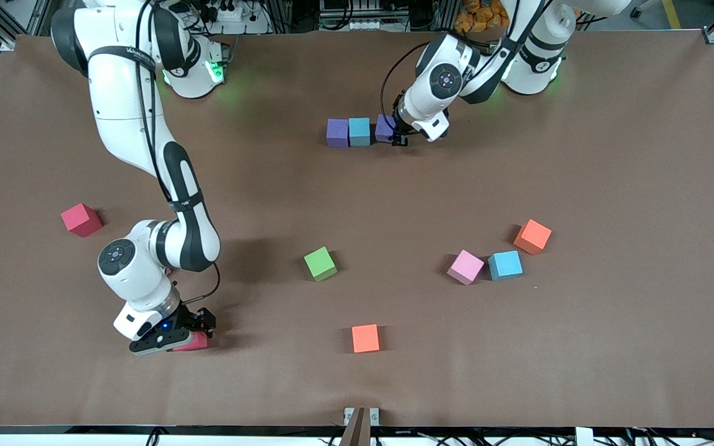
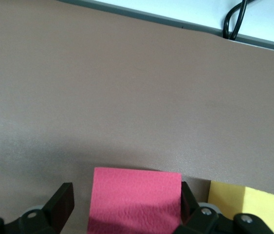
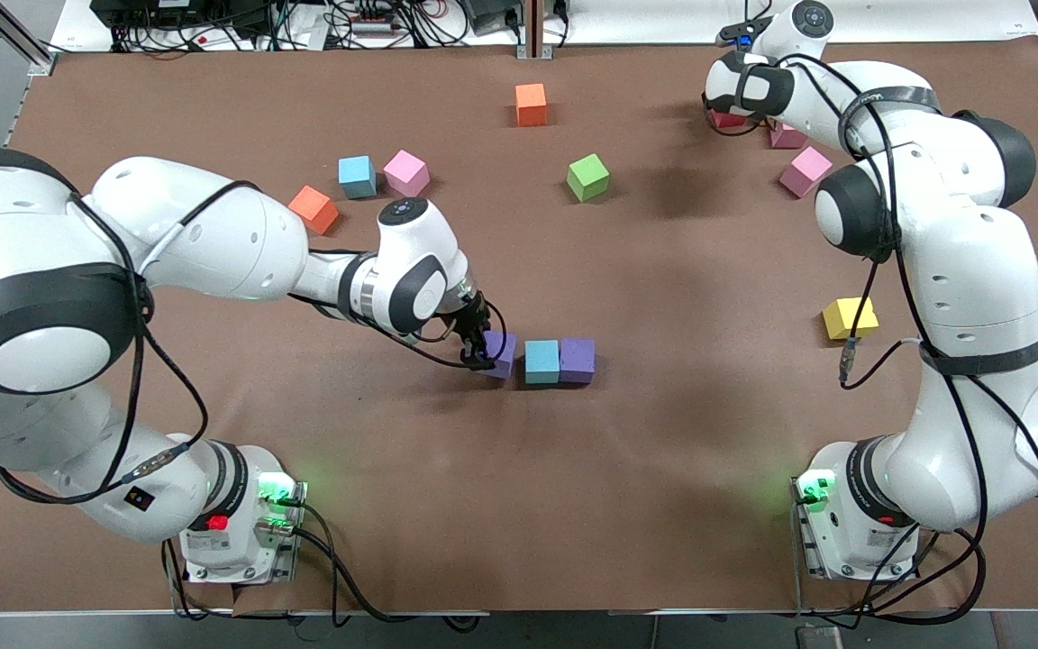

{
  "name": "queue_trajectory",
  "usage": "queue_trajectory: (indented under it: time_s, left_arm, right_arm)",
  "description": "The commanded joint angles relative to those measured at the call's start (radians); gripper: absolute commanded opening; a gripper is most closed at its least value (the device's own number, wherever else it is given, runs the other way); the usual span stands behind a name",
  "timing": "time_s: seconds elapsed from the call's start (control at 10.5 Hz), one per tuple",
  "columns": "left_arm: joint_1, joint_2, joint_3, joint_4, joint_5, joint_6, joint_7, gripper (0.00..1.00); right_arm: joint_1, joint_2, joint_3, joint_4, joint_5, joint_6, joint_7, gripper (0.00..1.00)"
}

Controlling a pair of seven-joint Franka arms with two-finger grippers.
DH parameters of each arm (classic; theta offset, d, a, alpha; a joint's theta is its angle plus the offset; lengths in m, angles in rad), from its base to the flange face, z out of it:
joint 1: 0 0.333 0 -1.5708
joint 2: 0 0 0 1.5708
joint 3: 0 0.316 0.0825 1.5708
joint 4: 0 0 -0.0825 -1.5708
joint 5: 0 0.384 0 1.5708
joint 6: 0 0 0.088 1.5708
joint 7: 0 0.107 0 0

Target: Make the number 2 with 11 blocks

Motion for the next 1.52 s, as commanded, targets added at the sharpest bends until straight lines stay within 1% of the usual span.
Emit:
queue_trajectory:
  time_s: [0.0,0.09,0.19,0.28,0.47,0.57,0.66,0.76,0.95,1.14,1.42]
  left_arm:
    - [-0.002,0.011,-0.021,-0.013,-0.054,0.079,-0.013,0.23]
    - [-0.001,0.018,-0.043,-0.014,-0.054,0.098,-0.013,0.23]
    - [0.001,0.023,-0.043,-0.014,-0.054,0.102,-0.011,0.23]
    - [-0.001,0.025,-0.044,-0.016,-0.054,0.102,-0.011,0.23]
    - [-0.001,0.029,-0.045,-0.016,-0.054,0.102,-0.011,0.24]
    - [-0.001,0.031,-0.045,-0.016,-0.054,0.104,-0.011,0.24]
    - [0.001,0.040,-0.045,-0.014,-0.054,0.104,-0.011,0.26]
    - [-0.001,0.046,-0.045,-0.011,-0.054,0.104,-0.011,0.27]
    - [-0.002,0.051,-0.045,-0.011,-0.054,0.107,-0.011,0.27]
    - [0.001,0.049,-0.045,-0.008,-0.054,0.107,-0.011,0.27]
    - [0.002,0.051,-0.045,-0.004,-0.055,0.107,-0.011,0.27]
  right_arm:
    - [-0.020,0.020,0.016,0.039,0.022,-0.008,-0.005,0.65]
    - [-0.021,0.020,0.016,0.039,0.022,-0.009,-0.006,0.49]
    - [-0.021,0.020,0.015,0.042,0.022,-0.012,-0.008,0.36]
    - [-0.023,0.020,0.016,0.043,0.022,-0.014,-0.008,0.28]
    - [-0.021,0.018,0.016,0.053,0.023,-0.023,-0.005,0.25]
    - [-0.020,0.015,0.016,0.068,0.023,-0.072,0.000,0.24]
    - [-0.020,0.012,0.015,0.088,0.022,-0.119,0.000,0.24]
    - [-0.018,0.007,0.015,0.094,0.017,-0.132,-0.002,0.24]
    - [-0.007,-0.005,0.015,0.094,0.013,-0.153,-0.003,0.24]
    - [-0.007,-0.011,0.015,0.128,0.011,-0.242,-0.008,0.26]
    - [-0.007,-0.026,0.016,0.140,0.014,-0.307,-0.012,0.26]
